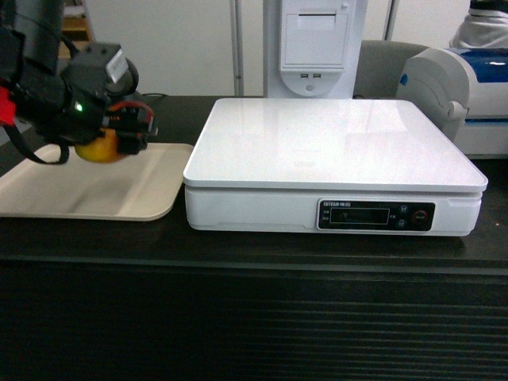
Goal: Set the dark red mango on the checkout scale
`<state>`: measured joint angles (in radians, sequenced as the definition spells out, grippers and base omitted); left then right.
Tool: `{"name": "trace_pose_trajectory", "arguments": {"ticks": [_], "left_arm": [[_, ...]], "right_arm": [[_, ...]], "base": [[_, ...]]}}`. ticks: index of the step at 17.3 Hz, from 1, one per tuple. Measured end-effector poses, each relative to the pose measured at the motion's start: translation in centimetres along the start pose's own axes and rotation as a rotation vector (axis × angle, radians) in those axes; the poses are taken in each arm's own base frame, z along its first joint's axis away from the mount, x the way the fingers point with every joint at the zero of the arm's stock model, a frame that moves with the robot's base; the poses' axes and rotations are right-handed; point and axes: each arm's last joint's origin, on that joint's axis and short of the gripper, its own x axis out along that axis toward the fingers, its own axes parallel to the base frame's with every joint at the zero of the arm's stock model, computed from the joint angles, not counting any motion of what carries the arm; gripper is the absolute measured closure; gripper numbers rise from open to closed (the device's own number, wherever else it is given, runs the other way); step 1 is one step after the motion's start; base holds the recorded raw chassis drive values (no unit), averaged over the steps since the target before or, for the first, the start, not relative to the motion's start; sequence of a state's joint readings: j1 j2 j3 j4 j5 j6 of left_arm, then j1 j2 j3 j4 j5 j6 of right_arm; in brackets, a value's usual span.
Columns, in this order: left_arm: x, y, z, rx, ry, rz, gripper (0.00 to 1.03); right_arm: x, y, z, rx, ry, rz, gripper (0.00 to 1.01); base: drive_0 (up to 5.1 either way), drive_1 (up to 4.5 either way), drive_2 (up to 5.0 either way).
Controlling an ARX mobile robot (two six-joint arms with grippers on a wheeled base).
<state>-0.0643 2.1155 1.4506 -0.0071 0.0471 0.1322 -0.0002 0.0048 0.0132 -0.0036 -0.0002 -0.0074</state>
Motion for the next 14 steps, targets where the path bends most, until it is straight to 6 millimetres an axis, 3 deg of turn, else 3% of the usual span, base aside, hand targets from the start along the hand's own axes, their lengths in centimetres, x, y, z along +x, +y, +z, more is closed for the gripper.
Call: {"name": "trace_pose_trajectory", "arguments": {"ticks": [2,4,6,7,10,14], "left_arm": [[-4.2,-1.8,1.6,0.028,-0.100,-0.005,0.42],[-7.3,-4.8,2.6,0.054,-0.170,-0.058,0.42],[-9.1,-8.3,4.0,0.069,-0.236,-0.132,0.42],[-9.5,-10.0,4.6,0.074,-0.253,-0.182,0.42],[-9.3,-11.7,5.3,0.060,-0.255,-0.240,0.42],[-6.5,-15.6,6.5,0.027,-0.207,-0.293,0.42]], "right_arm": [[0.0,0.0,0.0,0.000,0.000,0.000,0.03],[0.0,0.0,0.0,0.000,0.000,0.000,0.03],[0.0,0.0,0.0,0.000,0.000,0.000,0.03],[0.0,0.0,0.0,0.000,0.000,0.000,0.03],[0.0,0.0,0.0,0.000,0.000,0.000,0.03],[0.0,0.0,0.0,0.000,0.000,0.000,0.03]], "base": [[0.0,0.00,0.0],[0.0,0.00,0.0],[0.0,0.00,0.0],[0.0,0.00,0.0],[0.0,0.00,0.0],[0.0,0.00,0.0]]}}
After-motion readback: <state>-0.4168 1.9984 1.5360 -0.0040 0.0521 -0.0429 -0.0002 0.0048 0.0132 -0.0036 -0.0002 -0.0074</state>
